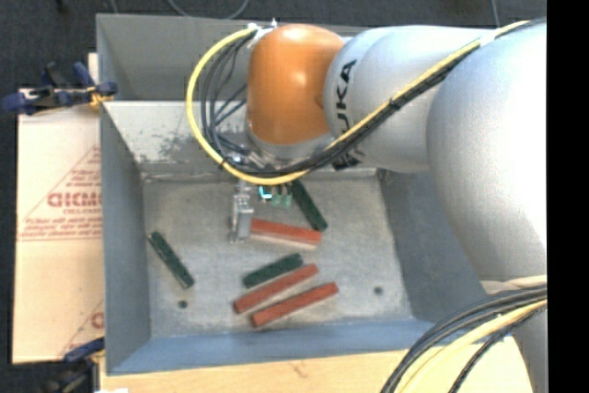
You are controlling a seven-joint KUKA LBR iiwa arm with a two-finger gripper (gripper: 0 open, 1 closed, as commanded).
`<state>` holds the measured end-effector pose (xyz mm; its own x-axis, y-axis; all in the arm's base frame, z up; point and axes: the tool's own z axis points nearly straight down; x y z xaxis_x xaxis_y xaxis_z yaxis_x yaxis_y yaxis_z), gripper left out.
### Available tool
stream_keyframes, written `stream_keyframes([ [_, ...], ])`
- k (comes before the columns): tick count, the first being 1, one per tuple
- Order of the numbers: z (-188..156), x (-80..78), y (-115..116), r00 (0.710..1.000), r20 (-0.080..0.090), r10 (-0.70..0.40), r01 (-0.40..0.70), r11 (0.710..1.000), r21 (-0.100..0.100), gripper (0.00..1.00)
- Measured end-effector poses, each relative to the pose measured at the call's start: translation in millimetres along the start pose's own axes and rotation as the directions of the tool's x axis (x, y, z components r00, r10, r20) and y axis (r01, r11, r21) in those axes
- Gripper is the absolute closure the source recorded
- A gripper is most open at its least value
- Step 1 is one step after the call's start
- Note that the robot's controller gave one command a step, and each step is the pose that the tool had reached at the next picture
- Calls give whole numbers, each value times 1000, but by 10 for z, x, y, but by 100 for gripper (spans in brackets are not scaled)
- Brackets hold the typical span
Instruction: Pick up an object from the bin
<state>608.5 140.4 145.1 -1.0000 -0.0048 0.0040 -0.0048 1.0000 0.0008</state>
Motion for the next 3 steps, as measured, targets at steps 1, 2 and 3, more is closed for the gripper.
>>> stream_keyframes([
  [1, 732, 100, -1468, 995, 13, 96, -96, 995, -1, 0],
  [2, 709, 86, -1436, 996, 16, 93, -93, 996, -2, 100],
  [3, 600, 201, -1511, 994, 4, 108, -108, 994, 0, 100],
])
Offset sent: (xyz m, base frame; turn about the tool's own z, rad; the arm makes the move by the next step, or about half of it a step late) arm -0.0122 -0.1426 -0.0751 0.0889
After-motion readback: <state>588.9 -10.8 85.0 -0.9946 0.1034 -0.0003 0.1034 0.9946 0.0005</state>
